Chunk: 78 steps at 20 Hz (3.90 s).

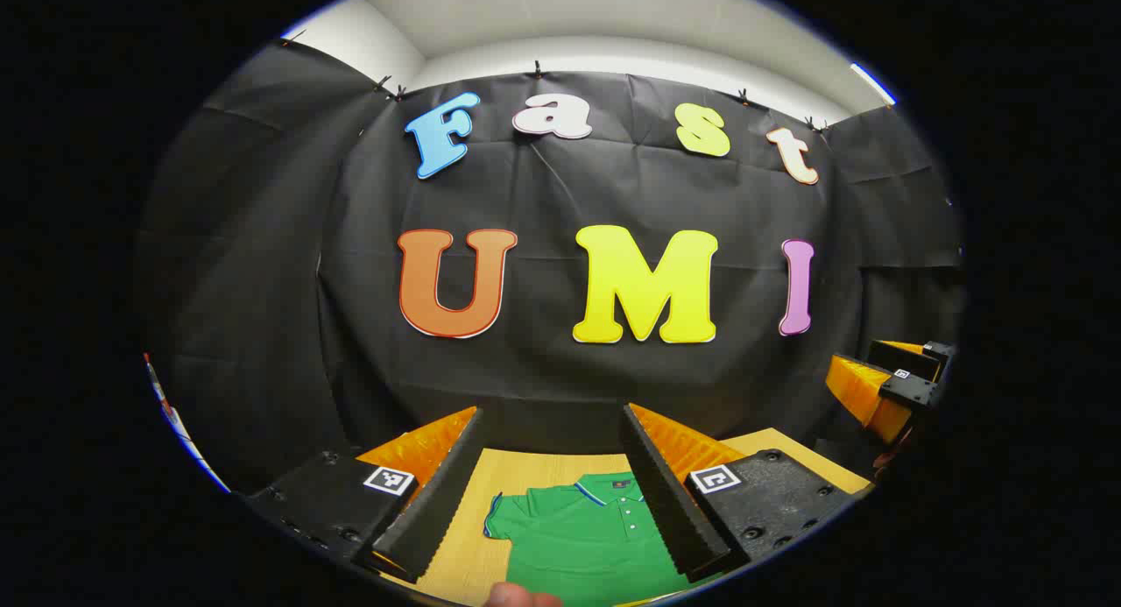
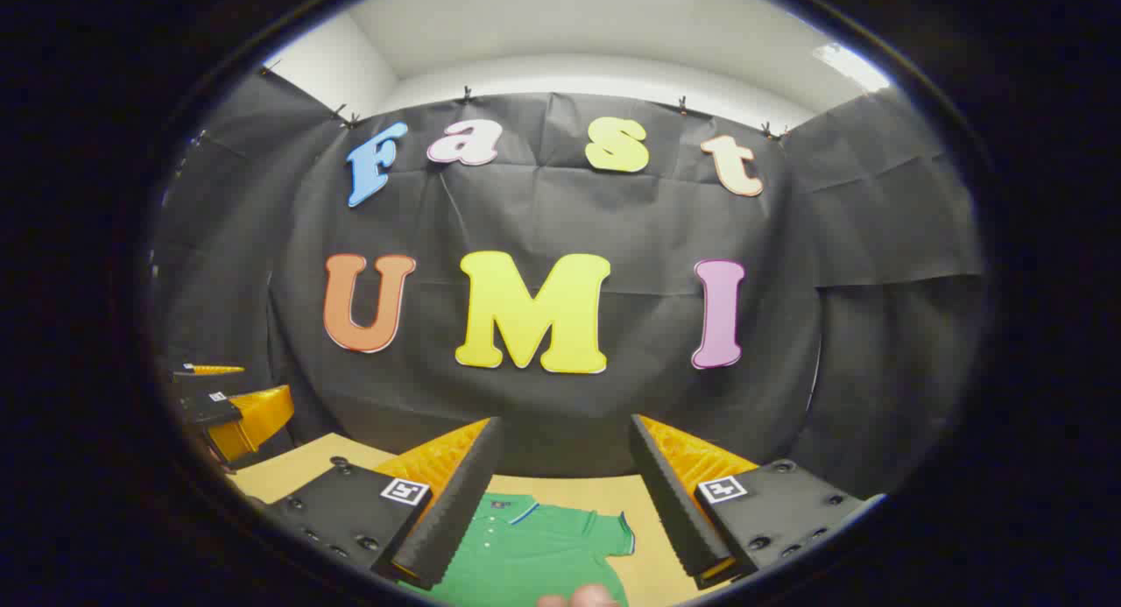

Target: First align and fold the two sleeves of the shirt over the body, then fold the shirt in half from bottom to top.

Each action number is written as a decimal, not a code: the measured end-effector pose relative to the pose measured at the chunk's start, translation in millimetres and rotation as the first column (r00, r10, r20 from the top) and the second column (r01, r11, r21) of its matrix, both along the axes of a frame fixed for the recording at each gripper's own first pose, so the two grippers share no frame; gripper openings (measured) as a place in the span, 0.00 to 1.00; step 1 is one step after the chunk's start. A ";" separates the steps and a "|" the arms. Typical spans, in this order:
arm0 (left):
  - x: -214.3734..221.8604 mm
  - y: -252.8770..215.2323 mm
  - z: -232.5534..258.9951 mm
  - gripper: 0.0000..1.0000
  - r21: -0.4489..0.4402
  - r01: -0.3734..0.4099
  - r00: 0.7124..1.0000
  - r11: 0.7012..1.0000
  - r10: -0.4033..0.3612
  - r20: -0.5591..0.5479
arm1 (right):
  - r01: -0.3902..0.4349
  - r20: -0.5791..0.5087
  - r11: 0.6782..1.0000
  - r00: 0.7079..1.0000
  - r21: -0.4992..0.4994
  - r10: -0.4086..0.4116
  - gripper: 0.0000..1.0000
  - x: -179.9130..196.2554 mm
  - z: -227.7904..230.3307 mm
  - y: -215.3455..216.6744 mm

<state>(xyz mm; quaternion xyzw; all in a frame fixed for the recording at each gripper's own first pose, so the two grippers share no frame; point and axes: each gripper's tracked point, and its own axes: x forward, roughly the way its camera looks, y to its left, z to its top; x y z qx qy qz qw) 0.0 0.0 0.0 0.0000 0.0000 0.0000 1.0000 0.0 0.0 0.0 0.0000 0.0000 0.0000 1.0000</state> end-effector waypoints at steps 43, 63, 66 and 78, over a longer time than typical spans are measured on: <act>14.0 -17.3 -126.1 0.99 -0.011 0.035 0.944 0.999 -0.037 -0.327 | 0.026 -0.810 0.986 0.573 0.167 0.123 0.94 150.4 -292.4 -131.7; 4.4 -14.4 -174.5 0.99 -0.045 -0.067 0.890 0.997 0.039 -0.454 | 0.035 -0.922 0.991 0.372 0.132 0.110 0.46 200.5 -419.3 -136.7; 4.6 -13.6 -175.3 0.99 -0.040 -0.070 0.887 0.997 0.044 -0.459 | 0.015 -0.919 0.993 0.381 0.120 0.105 0.40 204.1 -426.6 -135.3; -3.0 0.2 -179.7 0.99 -0.052 -0.102 0.876 0.993 0.065 -0.477 | 0.075 -0.900 0.988 0.426 0.134 0.090 0.07 207.7 -392.8 -130.1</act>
